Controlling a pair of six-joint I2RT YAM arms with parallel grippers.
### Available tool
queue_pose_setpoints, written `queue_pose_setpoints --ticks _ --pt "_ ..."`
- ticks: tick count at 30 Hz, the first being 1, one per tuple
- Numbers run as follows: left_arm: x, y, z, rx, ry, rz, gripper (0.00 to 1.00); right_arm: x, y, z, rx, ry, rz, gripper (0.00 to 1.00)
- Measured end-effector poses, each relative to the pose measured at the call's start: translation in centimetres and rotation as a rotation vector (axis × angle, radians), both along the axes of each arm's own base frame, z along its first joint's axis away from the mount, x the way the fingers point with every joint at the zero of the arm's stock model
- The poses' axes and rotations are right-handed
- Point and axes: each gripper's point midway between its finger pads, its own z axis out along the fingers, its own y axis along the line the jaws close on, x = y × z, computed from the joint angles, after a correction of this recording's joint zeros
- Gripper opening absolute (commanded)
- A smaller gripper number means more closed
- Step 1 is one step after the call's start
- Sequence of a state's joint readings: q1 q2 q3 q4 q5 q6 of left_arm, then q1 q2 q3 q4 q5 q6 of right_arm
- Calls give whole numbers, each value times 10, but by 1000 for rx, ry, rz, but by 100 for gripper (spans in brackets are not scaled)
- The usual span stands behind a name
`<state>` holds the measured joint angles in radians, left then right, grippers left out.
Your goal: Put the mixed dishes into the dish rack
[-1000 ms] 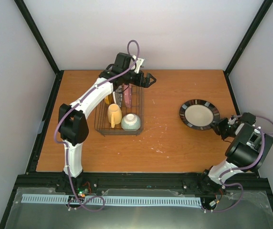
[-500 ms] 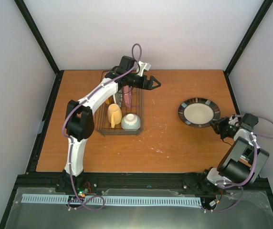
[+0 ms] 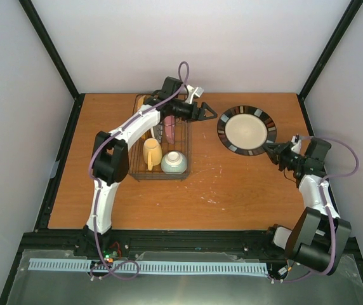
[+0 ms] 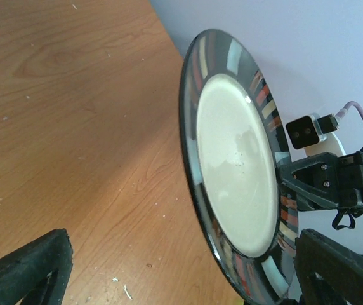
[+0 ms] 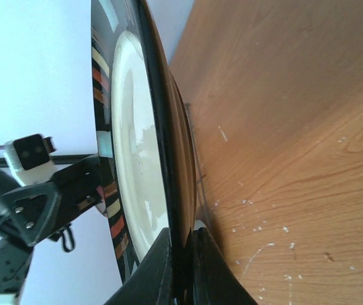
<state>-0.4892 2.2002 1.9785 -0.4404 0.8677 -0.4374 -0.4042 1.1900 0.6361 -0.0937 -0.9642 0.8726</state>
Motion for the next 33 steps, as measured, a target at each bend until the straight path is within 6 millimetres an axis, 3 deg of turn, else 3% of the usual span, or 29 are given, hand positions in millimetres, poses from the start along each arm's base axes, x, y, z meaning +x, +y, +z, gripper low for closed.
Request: queue_pose_setpoints --ticks 8,18,21,22,25,29,33 --pt "-7 -15 -12 -33 81 -50 93 -1 10 20 40 -31 9 3" --pt "-16 -47 12 -133 98 -134 77 -1 18 23 48 -36 36 3" --pt "-21 -55 18 -152 101 -158 56 1 23 24 53 -41 51 3" --pt "-22 -57 20 -157 98 -164 40 1 25 24 55 -43 56 3" --pt "-17 -59 19 -155 104 -146 4 5 27 30 64 -60 68 3" --pt "-2 -52 3 -123 179 -64 1 10 33 43 7 -149 112 3" --pt "0 -51 2 -111 185 -44 1 14 34 37 7 -138 119 3"
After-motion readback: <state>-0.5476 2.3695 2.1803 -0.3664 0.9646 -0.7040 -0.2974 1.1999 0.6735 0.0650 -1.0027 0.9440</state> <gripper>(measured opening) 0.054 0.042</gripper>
